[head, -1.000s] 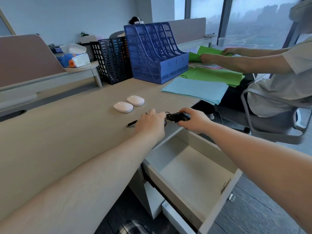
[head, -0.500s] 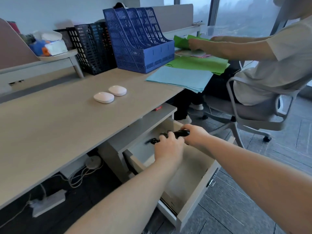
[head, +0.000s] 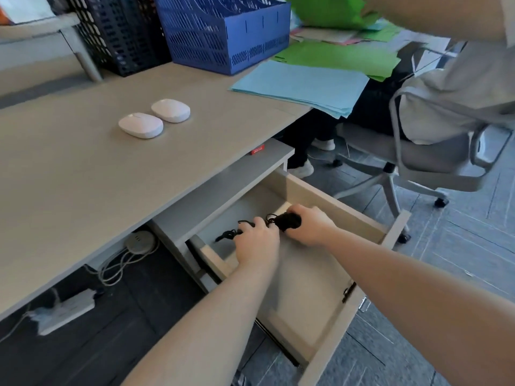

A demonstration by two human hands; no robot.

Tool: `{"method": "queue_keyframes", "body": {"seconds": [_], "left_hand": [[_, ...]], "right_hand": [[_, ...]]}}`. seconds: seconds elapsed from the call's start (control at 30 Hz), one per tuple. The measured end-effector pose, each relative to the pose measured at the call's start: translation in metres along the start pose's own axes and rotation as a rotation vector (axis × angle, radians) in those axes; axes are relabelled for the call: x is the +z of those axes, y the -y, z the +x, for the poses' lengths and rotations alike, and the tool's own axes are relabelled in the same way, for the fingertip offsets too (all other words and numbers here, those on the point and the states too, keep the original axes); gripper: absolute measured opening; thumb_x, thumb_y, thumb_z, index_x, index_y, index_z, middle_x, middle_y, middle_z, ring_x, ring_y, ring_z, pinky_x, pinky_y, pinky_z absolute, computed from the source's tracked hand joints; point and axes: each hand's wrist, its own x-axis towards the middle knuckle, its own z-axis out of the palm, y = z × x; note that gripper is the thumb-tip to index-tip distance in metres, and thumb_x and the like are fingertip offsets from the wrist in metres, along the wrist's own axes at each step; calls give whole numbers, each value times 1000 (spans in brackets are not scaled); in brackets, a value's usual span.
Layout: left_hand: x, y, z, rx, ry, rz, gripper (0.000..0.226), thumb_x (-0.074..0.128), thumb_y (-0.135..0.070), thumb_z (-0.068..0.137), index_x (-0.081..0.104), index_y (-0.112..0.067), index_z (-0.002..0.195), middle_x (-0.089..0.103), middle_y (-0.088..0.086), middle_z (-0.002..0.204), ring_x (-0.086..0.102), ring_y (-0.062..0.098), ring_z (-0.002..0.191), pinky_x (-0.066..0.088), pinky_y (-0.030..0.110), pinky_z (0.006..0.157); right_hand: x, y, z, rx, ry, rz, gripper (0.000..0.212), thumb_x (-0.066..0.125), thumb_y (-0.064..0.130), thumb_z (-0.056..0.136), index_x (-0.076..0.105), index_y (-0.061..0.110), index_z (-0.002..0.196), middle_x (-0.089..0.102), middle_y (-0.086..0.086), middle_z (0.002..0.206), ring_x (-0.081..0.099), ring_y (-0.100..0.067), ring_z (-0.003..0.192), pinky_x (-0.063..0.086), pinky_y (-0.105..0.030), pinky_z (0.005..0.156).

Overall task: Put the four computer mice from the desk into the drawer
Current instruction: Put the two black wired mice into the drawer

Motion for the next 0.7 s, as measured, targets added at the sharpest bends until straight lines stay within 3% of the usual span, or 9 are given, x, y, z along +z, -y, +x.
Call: {"method": "queue_keyframes", "body": {"seconds": [0.13,0.27,0.43,0.7], "left_hand": [[22,9,6,-75,136,-20,43,49,-6,94,44,-7,137,40,17,135,41,42,121,52,43,84],[30,11,10,-119,253,-187,68,52,-44,94,29,-7,146,24,13,149,27,43,132,42,43,100],[24,20,18,-155,236,-381,54,59,-22,88,40,-10,137,31,11,143,34,35,130,42,38,101],[19,26,22,-150,252,-328,58,59,-31,89,38,-14,140,37,12,140,40,35,127,45,39,94]], "right_hand": [[19,3,14,-7,-3,-48,54,60,34,82,45,33,134,46,-16,126,47,-37,119,47,-40,97],[32,10,22,-52,-11,-71,62,62,35,84,38,31,141,43,-16,131,42,-35,125,45,-39,98],[39,17,32,-78,48,-45,69,67,33,83,36,26,144,43,-15,131,47,-34,124,43,-40,105],[37,19,35,-104,49,-101,72,69,36,81,35,28,144,43,-13,128,47,-31,122,45,-38,100]]}}
